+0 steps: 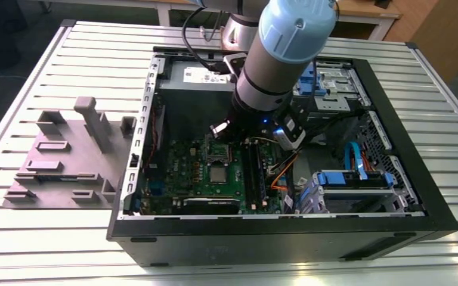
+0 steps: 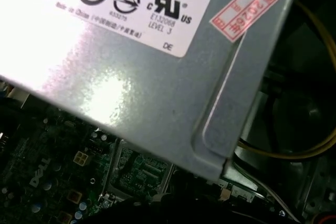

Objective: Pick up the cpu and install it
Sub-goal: 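Close the cpu cover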

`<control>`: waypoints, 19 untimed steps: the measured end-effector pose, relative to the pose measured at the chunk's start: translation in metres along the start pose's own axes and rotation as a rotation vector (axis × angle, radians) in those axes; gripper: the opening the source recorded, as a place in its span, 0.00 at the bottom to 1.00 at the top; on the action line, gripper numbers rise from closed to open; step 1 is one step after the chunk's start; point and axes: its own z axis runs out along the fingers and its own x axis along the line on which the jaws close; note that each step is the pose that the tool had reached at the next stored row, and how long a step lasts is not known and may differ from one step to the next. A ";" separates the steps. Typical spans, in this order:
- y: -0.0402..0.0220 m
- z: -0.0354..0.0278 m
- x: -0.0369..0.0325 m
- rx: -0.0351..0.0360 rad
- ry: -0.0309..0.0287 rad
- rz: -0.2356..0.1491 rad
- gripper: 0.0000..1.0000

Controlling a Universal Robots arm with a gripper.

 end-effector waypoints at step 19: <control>-0.0023 -0.0032 0.0009 0.0017 0.0097 -0.038 0.10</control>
